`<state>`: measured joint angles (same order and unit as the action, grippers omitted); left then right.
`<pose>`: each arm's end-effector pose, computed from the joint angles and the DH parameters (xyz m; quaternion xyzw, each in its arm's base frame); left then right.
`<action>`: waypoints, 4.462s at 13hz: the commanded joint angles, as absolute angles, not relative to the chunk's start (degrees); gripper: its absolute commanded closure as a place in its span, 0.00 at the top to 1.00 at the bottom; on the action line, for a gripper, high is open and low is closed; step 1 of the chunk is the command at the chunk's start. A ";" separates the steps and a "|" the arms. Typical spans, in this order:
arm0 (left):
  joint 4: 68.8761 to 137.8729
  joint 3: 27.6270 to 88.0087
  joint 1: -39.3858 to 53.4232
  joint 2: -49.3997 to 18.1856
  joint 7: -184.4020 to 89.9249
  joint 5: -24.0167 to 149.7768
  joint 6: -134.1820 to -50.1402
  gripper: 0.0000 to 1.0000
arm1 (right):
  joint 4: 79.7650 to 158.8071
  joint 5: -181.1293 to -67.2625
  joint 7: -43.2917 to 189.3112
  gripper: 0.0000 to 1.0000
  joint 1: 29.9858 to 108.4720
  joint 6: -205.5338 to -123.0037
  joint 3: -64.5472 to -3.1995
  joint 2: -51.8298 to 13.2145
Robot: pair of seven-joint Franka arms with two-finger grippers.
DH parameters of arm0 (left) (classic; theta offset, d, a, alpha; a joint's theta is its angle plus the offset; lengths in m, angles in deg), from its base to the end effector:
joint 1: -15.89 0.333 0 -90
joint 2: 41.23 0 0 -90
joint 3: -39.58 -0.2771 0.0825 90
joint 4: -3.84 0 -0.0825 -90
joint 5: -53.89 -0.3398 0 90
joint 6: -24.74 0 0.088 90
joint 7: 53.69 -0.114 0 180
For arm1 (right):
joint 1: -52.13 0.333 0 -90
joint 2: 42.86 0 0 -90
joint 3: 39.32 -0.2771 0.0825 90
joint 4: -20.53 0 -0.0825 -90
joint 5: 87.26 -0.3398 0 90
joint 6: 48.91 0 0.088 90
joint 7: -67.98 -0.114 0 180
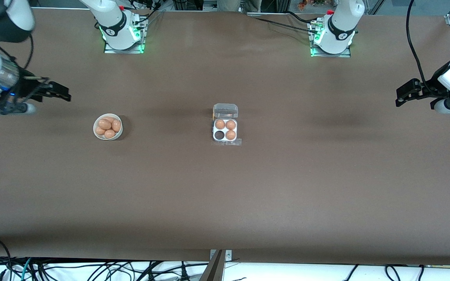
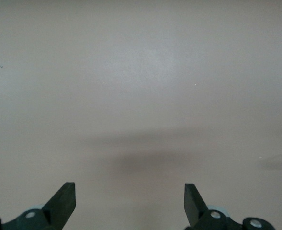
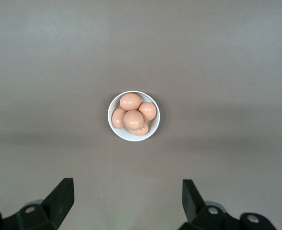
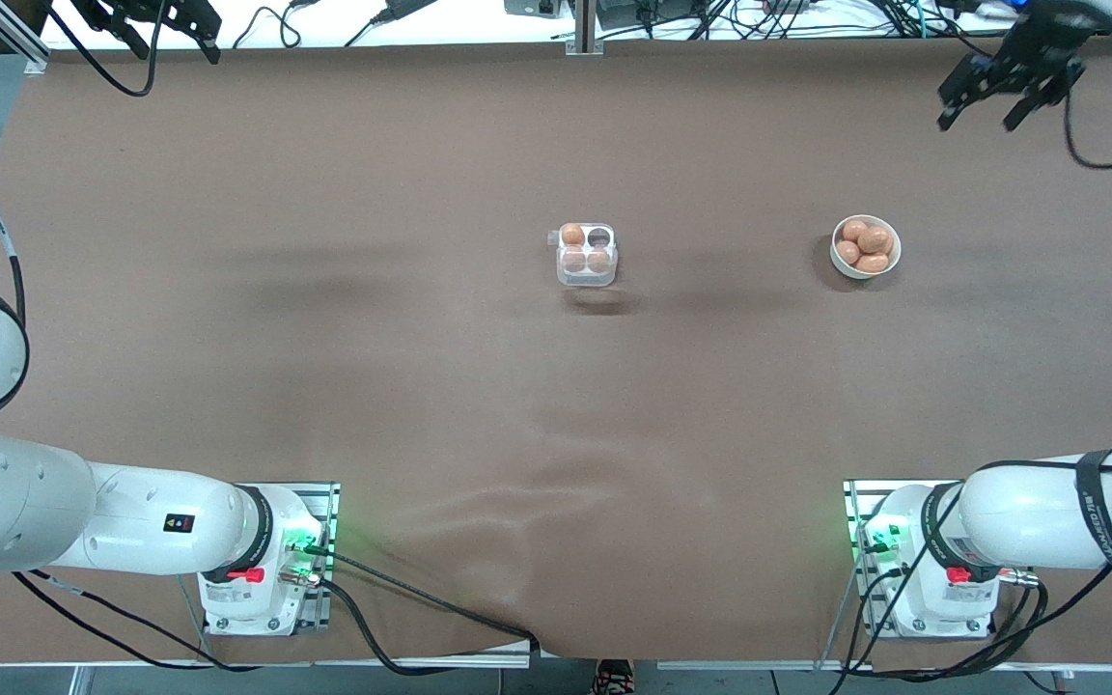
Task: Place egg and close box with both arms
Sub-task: 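Move the right gripper toward the white bowl of eggs, then lower the open right gripper over a brown egg in the bowl, then close the right gripper on the egg and lift it from the bowl, then carry the egg to the clear carton and lower it into the empty slot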
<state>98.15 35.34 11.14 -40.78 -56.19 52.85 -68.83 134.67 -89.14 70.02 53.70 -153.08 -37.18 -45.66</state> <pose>0.5158 -0.0028 0.5477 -0.9995 0.0269 0.0105 0.0092 0.4885 -0.0021 0.4429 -0.9979 -0.0079 0.0621 0.0180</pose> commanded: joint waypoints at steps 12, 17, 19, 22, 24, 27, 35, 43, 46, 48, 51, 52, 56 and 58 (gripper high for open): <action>96.91 36.15 11.06 -40.35 -55.80 52.13 -67.99 1.00 | 154.30 -88.58 65.87 1.00 53.10 -187.50 -39.85 -34.78; 96.83 36.06 11.15 -40.35 -55.80 52.13 -67.99 1.00 | 156.22 -88.58 65.25 1.00 53.27 -192.78 -39.85 -32.05; 95.34 36.06 11.15 -40.18 -55.62 52.13 -67.99 1.00 | 156.93 -88.58 64.91 1.00 53.27 -193.32 -39.85 -32.05; 94.98 36.06 11.15 -40.17 -55.53 52.13 -67.99 1.00 | 157.28 -88.58 64.46 1.00 53.36 -193.40 -39.94 -32.05; 94.98 36.06 11.15 -40.17 -55.53 52.13 -67.99 1.00 | 157.29 -88.58 64.46 0.92 53.45 -193.40 -39.94 -32.05; 94.98 36.15 11.15 -39.82 -55.53 52.13 -67.90 1.00 | 157.29 -88.58 64.46 0.06 53.54 -193.67 -39.94 -32.05; 95.07 36.06 11.23 -39.38 -55.53 52.22 -67.90 1.00 | 155.71 -88.75 64.55 0.00 53.98 -189.30 -40.29 -35.90; 95.07 36.06 11.15 -39.38 -55.45 52.13 -67.90 1.00 | 122.09 -88.58 64.64 0.00 53.71 -143.71 -37.48 -41.98; 95.07 36.06 11.32 -39.38 -55.53 52.13 -67.90 1.00 | 112.66 -88.67 65.08 0.00 53.45 -134.45 -37.48 -41.10; 95.07 36.06 11.32 -39.38 -55.53 52.22 -67.90 1.00 | 110.80 -89.37 64.12 0.00 53.88 -133.20 -37.91 -41.01; 95.07 36.06 11.50 -39.38 -55.62 52.13 -67.90 1.00 | 108.77 -90.07 52.46 0.00 57.91 -133.72 -41.59 -37.16; 95.07 36.06 11.50 -39.38 -55.62 52.22 -67.90 1.00 | 108.25 -91.47 49.03 0.00 59.85 -134.25 -42.74 -35.06; 95.07 36.07 11.41 -39.38 -55.54 52.13 -67.90 1.00 | 105.61 -94.21 36.90 0.00 71.17 -144.77 -43.19 -26.44; 95.07 36.06 11.41 -39.38 -55.53 52.13 -67.90 1.00 | 105.52 -94.12 34.06 0.00 75.66 -150.22 -43.10 -22.40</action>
